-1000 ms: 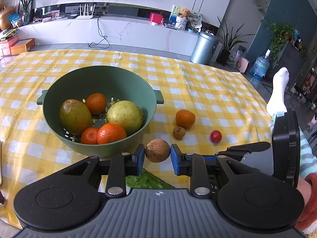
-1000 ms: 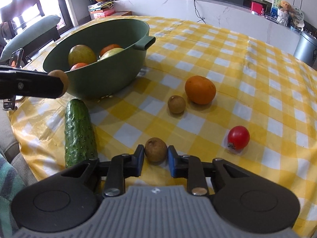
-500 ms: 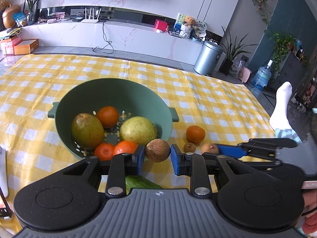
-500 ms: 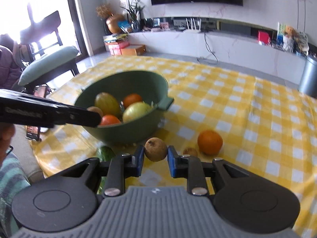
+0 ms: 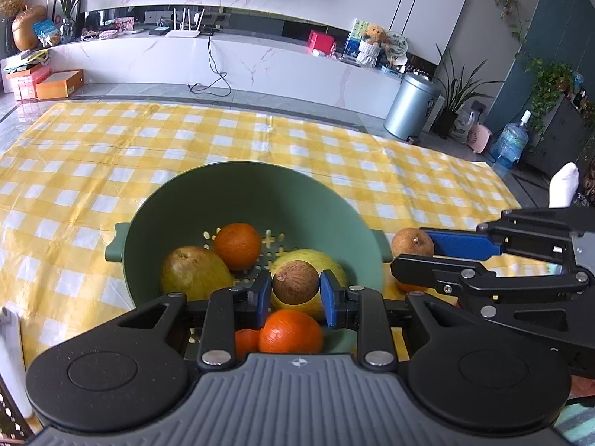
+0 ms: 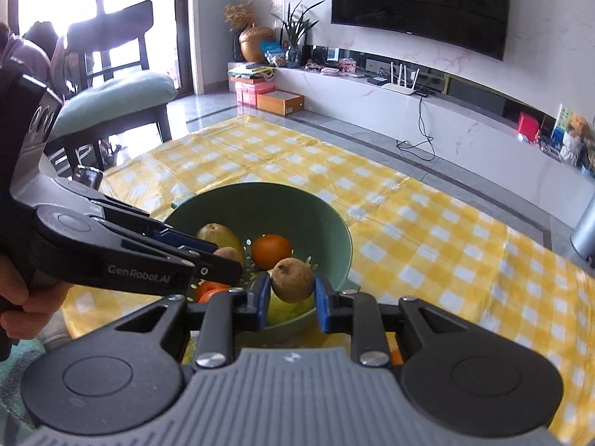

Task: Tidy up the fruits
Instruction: 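Carry both kiwis into the green colander and open both tools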

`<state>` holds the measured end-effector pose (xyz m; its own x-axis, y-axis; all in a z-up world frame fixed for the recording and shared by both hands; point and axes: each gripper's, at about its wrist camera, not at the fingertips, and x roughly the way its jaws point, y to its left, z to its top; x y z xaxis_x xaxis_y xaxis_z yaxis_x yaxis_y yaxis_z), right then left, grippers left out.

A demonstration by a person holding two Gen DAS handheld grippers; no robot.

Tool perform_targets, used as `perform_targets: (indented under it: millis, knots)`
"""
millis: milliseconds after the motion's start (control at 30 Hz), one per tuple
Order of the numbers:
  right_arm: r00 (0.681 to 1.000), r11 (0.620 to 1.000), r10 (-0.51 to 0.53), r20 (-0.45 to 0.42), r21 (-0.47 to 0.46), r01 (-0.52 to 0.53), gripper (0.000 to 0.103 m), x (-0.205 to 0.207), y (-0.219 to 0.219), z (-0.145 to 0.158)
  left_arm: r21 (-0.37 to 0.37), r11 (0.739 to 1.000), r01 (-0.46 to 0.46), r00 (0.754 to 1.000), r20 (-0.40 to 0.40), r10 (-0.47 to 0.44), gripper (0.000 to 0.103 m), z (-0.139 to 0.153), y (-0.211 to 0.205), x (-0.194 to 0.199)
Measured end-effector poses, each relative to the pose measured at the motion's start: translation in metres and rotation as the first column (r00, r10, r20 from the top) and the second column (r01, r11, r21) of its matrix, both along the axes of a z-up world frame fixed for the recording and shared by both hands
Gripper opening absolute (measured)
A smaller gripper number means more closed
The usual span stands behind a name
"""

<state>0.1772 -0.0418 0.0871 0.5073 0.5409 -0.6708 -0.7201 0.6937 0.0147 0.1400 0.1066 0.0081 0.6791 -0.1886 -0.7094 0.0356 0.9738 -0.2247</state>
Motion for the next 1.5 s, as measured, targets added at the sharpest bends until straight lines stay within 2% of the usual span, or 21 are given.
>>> perform_targets:
  millis: [567,1033,1500]
  knots:
    - [0.997,0.985,0.072,0.019,-0.156,-0.068,0.021,0.043,0.049,-0.024,-0.031,0.998,0.049,0.999,-0.007,-0.049,0.031,-0.028,0.015,0.021]
    - [0.996,0.975,0.088,0.002,-0.205,-0.086,0.022,0.053,0.065,-0.040,-0.042,0.999,0.030,0.999,-0.020,-0.031,0.032,-0.037,0.024,0.023]
    - [0.998,0.984,0.062,-0.013,-0.168,-0.063,0.025,0.053,0.058,-0.042,-0.043,0.999,0.020,1.000,0.019,-0.019,0.047,-0.036,0.023,0.015]
